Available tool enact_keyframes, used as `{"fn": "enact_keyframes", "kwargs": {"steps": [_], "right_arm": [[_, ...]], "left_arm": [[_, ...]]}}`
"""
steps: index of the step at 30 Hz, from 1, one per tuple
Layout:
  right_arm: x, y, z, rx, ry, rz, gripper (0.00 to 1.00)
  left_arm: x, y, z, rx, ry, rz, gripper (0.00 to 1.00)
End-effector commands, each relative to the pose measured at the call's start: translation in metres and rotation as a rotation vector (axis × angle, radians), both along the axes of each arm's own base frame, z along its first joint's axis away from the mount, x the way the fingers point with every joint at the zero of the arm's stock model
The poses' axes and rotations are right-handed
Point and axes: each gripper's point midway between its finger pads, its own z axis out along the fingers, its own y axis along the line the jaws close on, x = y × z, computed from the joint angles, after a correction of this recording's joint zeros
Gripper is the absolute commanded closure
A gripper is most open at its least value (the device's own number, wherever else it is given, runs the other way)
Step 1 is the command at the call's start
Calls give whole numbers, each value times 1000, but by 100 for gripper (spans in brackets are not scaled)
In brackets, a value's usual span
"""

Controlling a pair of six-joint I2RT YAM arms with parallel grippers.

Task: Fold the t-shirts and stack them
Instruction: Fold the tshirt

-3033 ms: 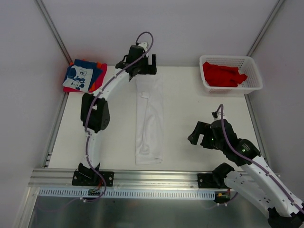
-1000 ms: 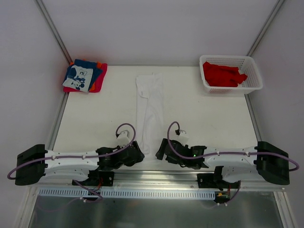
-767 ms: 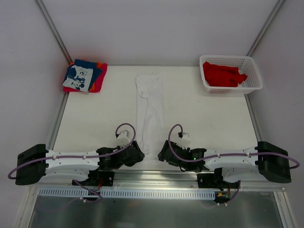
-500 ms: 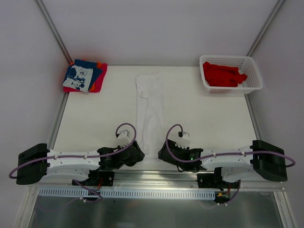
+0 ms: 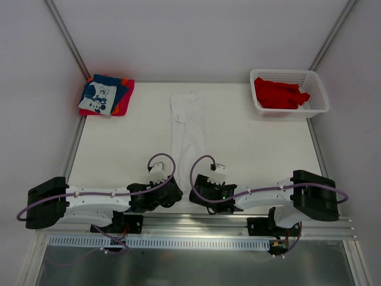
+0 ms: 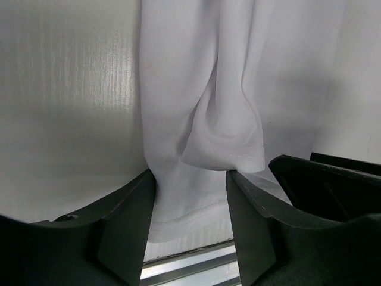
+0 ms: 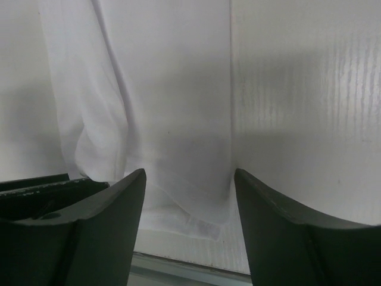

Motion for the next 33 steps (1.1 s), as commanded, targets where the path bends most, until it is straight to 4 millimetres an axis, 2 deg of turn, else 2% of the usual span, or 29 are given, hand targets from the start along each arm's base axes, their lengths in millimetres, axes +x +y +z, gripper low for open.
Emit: {"fn": "enact_keyframes", "kwargs": {"steps": [1,3,6,8,11,14,21,22,23,26,30,33], "right_arm": [[-33,-34,-45,-164,143,34,37],[-38,-33,-47,-170,152,40,37],[-41,-34,-49,-178,155,43,63],[-43,-35,-50,-184,158,40,63],[-44,-38,-52,-198,160,38,69],[-44,-39,-53,-202,161,39,73],[-44,-40,-52,-207,157,42,79],[-44,-40,-52,-208,157,43,80],[-44,-41,-51,-214,156,44,80],[-43,-40,-46,-221,148,50,86],[-38,-37,-31,-225,117,58,99],[-33,-36,-18,-235,88,65,100]], "left_arm": [[-11,30,-24,132,39,-6,49],[-11,30,-24,133,39,-4,49],[-11,30,-24,131,40,-5,50],[-11,30,-24,130,38,-4,50],[-11,31,-24,129,36,-1,52],[-11,32,-24,123,35,3,58],[-10,34,-25,123,32,12,87],[-10,34,-25,126,32,10,96],[-10,34,-26,134,34,5,100],[-10,29,-23,136,36,-11,100],[-8,19,-12,115,18,-34,100],[-5,12,-1,95,-6,-56,100]]}}
